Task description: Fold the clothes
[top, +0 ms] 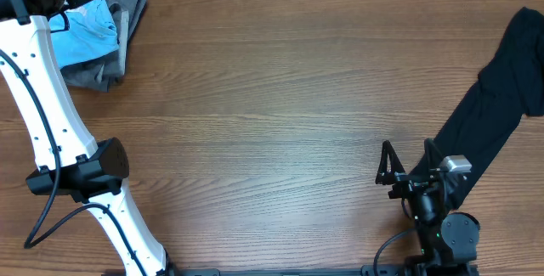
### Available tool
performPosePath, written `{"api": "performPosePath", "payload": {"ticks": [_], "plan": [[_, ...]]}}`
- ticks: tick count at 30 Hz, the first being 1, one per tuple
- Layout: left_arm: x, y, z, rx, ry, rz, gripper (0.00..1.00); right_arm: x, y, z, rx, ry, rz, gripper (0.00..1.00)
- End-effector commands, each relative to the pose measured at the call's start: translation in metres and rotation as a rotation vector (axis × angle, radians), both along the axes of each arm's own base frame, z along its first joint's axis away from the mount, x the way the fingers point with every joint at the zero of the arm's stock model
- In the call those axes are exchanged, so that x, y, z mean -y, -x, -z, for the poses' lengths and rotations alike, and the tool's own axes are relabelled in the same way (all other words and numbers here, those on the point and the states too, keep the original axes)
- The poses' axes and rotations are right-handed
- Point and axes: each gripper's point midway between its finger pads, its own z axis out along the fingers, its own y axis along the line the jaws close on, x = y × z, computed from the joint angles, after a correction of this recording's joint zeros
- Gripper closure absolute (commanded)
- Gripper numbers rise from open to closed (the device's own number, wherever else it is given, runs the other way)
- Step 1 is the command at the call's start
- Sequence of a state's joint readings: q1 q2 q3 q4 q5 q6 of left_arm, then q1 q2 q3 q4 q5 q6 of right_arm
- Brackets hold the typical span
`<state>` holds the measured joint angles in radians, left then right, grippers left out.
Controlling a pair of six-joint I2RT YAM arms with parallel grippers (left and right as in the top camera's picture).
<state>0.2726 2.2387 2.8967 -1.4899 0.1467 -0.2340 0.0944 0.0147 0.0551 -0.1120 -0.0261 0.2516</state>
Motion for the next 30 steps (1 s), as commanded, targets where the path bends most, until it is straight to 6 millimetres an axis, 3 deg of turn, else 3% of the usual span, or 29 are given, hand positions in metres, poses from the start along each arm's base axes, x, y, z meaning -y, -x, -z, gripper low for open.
{"api": "performPosePath", "payload": {"ticks": [1, 7, 30], "plan": [[0.0019, -0.0001, -0.0022, 0.008, 0.010, 0.003, 0.00, 0.0022, -0.0021, 0.0137, -0.016, -0.004, 0.018, 0.00], [0.0019, -0.0001, -0.0022, 0.008, 0.010, 0.003, 0.00, 0.0027, -0.0022, 0.0138, -0.006, 0.068, 0.019, 0.00], [0.0019, -0.0001, -0.0022, 0.008, 0.010, 0.003, 0.00, 0.0026, -0.0022, 0.0132, -0.003, 0.067, 0.018, 0.00]]}}
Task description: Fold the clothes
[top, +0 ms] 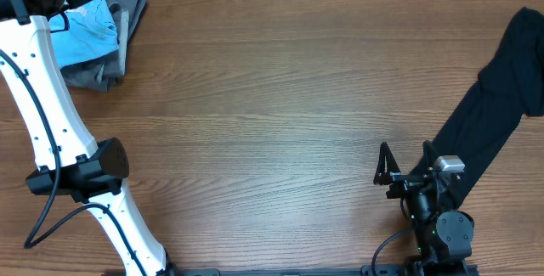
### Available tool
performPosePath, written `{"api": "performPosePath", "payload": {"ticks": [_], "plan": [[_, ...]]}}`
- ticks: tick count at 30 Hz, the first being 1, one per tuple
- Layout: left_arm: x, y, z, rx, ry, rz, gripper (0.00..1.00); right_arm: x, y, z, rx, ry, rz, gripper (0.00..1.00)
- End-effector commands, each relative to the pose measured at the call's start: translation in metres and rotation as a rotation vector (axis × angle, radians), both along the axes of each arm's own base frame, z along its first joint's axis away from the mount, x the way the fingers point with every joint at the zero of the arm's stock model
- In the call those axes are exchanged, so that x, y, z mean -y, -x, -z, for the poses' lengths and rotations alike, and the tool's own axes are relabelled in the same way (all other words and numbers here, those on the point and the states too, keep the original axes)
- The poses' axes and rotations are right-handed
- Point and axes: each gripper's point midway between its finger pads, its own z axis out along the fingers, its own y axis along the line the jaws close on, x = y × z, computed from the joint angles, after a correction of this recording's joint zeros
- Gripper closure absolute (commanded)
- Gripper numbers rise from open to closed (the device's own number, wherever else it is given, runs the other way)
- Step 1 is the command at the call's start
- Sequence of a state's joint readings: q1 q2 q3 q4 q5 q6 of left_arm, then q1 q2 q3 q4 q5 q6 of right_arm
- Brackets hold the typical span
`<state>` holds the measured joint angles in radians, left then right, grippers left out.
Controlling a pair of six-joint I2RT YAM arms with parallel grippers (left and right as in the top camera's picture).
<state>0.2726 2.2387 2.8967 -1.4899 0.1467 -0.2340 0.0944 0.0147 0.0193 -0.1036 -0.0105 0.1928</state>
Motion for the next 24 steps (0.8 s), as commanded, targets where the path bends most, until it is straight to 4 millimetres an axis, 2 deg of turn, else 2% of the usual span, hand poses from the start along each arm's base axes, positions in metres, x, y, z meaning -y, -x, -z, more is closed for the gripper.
{"api": "performPosePath", "payload": {"ticks": [1, 7, 11, 16, 20, 24], "plan": [[0.002, 0.000, -0.002, 0.009, 0.010, 0.003, 0.00, 0.000, 0.000, -0.002, 0.016, 0.006, 0.004, 0.00], [0.003, -0.001, -0.002, 0.007, 0.006, 0.004, 0.00, 0.000, 0.000, -0.002, 0.016, 0.006, 0.004, 0.00], [-0.027, 0.010, -0.015, 0.005, -0.152, -0.105, 0.00, 0.000, 0.000, -0.002, 0.016, 0.006, 0.004, 0.00], [-0.035, 0.054, -0.029, -0.065, -0.227, -0.171, 0.00, 0.000, 0.000, -0.002, 0.016, 0.006, 0.004, 0.00], [-0.021, 0.085, -0.033, -0.105, -0.219, -0.154, 0.00, 0.000, 0.000, -0.002, 0.016, 0.006, 0.004, 0.00], [0.000, 0.127, -0.021, -0.197, -0.223, -0.122, 0.00, 0.000, 0.000, -0.002, 0.016, 0.006, 0.004, 0.00]]}}
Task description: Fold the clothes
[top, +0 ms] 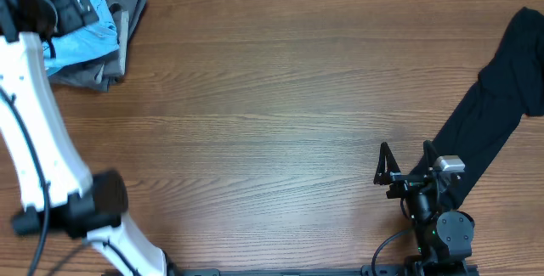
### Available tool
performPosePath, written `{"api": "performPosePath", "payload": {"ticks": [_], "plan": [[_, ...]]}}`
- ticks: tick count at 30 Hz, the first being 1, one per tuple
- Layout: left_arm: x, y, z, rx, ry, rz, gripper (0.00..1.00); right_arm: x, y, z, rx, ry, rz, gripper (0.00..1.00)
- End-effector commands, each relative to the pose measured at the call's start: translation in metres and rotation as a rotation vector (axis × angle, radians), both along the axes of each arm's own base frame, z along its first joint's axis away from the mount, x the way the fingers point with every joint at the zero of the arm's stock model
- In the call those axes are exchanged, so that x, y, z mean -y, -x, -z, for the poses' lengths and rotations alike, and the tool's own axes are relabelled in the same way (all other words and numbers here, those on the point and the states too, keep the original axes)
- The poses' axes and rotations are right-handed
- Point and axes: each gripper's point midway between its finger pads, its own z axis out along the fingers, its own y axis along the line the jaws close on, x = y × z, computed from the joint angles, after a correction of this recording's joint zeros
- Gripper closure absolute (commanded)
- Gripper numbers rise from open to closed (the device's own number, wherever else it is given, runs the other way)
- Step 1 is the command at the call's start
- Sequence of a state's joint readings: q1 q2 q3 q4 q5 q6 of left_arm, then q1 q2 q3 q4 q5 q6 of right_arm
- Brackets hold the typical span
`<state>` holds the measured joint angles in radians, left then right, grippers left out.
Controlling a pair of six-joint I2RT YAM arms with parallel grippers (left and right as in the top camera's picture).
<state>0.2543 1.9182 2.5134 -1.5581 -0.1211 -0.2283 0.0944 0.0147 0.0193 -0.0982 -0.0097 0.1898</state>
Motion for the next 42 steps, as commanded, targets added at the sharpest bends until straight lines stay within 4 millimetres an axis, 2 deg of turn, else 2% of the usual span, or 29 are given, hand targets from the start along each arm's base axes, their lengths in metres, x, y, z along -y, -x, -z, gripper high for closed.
{"api": "performPosePath", "payload": {"ticks": [1, 5, 11, 20, 24, 31, 42], "plan": [[0.017, 0.039, -0.007, -0.036, -0.045, 0.031, 0.00, 0.000, 0.000, -0.001, 0.011, 0.003, 0.003, 0.00], [0.039, 0.053, 0.006, -0.010, -0.057, 0.091, 0.00, 0.000, 0.000, -0.001, 0.011, 0.003, 0.003, 0.00], [0.090, 0.066, 0.034, 0.103, -0.176, 0.362, 0.00, 0.000, 0.000, -0.001, 0.011, 0.003, 0.003, 0.00], [0.120, 0.110, 0.104, 0.341, -0.110, 0.441, 0.00, 0.000, 0.000, -0.001, 0.011, 0.003, 0.003, 0.00], [0.122, 0.123, 0.126, 0.476, -0.131, 0.445, 0.00, 0.000, 0.000, -0.001, 0.011, 0.003, 0.003, 0.00], [0.124, 0.134, 0.138, 0.766, -0.193, 0.437, 0.00, 0.000, 0.000, -0.001, 0.011, 0.003, 0.003, 0.00], [0.116, 0.151, 0.157, 0.927, -0.264, 0.399, 0.00, 0.000, 0.000, -0.001, 0.011, 0.003, 0.003, 0.00]]}}
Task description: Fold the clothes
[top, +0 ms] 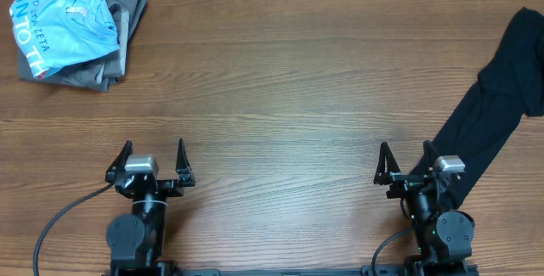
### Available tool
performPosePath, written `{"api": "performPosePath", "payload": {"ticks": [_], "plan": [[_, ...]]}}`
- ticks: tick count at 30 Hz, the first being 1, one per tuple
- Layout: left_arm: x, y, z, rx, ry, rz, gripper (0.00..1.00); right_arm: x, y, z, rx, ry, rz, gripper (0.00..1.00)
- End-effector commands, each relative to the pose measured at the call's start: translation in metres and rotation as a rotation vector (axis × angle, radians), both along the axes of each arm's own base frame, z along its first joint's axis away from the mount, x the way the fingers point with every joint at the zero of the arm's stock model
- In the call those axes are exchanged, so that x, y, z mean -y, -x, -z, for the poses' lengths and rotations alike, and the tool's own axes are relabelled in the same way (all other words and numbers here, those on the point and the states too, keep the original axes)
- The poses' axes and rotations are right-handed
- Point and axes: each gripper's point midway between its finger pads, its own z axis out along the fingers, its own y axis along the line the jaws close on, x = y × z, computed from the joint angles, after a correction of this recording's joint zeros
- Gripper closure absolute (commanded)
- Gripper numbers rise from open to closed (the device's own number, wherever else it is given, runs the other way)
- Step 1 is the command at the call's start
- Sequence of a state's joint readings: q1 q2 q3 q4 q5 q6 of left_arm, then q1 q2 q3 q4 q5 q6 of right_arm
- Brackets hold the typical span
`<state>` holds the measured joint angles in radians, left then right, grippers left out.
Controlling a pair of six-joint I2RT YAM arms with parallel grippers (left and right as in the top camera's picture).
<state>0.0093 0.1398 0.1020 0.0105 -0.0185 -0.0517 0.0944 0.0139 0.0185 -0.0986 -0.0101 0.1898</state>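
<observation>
A folded light-blue shirt with white lettering lies on top of folded grey clothes at the far left corner of the table. A black garment lies unfolded, stretched from the far right edge toward the near right. My left gripper is open near the front left, with nothing between its fingers. My right gripper is open near the front right, its right finger at the lower end of the black garment.
The wooden table spans the whole view. Both arm bases sit at the front edge, with cables trailing from them.
My left arm was stretched out over the pile at the far left corner; now it is drawn back to the front left, gripper open. The blue shirt lies fully in view on the pile.
My left arm reached over the pile at the far left corner, partly hiding the blue shirt, and stayed there through the earlier moments. Now it is back at the front edge and the shirt rests on the grey clothes. The right arm and black garment kept still.
</observation>
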Motion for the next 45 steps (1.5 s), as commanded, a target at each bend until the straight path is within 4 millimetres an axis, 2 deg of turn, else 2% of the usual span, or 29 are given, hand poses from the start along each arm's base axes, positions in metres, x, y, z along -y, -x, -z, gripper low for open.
{"api": "performPosePath", "payload": {"ticks": [1, 4, 10, 45], "plan": [[-0.006, 0.003, 0.005, 0.043, -0.020, -0.022, 0.00, 0.000, 0.000, -0.001, 0.011, 0.003, 0.004, 0.00], [-0.007, 0.004, 0.013, 0.054, -0.019, -0.021, 0.00, 0.000, 0.000, -0.001, 0.011, 0.003, 0.003, 0.00], [-0.011, 0.006, 0.039, -0.054, -0.016, -0.038, 0.00, 0.000, 0.000, -0.001, 0.011, 0.003, 0.003, 0.00], [-0.011, 0.006, 0.039, -0.051, -0.016, -0.037, 0.00, 0.000, 0.000, -0.001, 0.011, 0.004, 0.004, 0.00]]}}
